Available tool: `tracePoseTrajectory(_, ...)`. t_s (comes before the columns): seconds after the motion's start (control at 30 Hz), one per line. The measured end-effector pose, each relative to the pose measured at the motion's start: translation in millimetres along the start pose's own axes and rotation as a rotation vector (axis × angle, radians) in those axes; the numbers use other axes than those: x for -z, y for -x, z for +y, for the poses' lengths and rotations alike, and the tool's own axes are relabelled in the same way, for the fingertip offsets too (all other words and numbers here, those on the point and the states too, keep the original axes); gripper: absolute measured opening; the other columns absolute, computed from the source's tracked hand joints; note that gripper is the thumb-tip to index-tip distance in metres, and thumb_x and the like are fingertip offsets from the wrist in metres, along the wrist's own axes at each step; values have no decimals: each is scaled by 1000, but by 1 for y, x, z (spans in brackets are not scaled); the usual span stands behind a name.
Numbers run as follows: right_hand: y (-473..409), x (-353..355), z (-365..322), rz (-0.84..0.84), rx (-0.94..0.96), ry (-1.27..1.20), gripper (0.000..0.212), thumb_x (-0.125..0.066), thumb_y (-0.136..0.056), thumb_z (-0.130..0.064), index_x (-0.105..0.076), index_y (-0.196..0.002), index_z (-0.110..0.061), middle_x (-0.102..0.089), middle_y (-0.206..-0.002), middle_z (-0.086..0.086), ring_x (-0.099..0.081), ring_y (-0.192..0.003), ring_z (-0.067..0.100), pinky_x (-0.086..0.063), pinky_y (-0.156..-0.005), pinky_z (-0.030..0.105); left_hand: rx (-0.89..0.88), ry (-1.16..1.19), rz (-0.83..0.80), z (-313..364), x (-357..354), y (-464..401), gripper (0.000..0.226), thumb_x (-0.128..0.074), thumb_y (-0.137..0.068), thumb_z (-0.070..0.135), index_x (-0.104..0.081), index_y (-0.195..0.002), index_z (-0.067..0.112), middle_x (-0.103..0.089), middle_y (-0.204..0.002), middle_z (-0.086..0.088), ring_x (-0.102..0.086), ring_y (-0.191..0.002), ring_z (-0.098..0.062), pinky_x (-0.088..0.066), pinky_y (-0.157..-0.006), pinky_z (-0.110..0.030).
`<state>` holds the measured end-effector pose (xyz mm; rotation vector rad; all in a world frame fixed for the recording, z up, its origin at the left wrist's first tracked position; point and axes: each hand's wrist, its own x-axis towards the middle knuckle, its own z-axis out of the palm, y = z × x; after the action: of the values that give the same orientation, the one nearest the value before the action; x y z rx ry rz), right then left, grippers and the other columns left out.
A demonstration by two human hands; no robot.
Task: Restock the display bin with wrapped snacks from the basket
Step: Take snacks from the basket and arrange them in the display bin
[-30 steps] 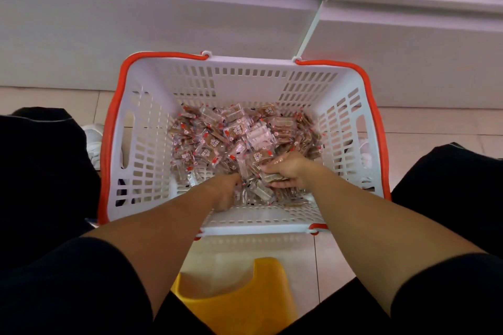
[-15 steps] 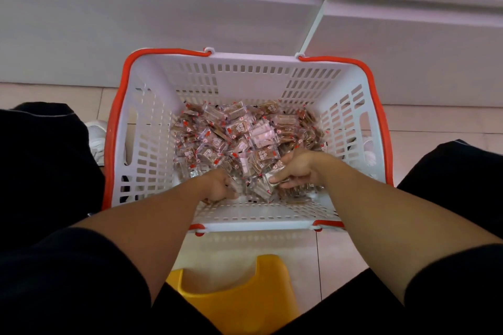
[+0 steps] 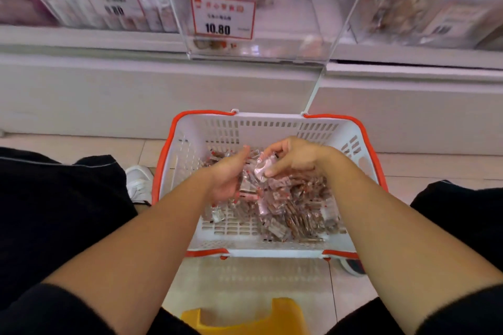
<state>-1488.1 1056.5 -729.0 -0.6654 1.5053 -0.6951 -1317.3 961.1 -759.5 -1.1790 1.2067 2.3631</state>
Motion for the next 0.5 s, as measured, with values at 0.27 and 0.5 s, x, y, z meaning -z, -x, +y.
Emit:
tracePoseTrajectory(0.27,34,-4,-55,118,318,51,60,-79,-71,11,-65,-121,-19,-67,-123,17,-66,-105,22,-51,-101,48,-108,-243,-170,83,-3,103,32,-50,-96,2,-58,-126,-1,-66,-114,-14,-68,-102,-25,-54,-94,-51)
tracePoseTrajectory(0.5,55,-15,-103,63,520,50,66,-70,-80,12,-53,-138,-16,-76,-103,-1,-70,-97,11,-53,-89,23,-185,-154,-76,121,-9,151,33,-53,-98,24,-62,-123,5,-71,-106,-12,-71,-95,-30,-60,-77,-48)
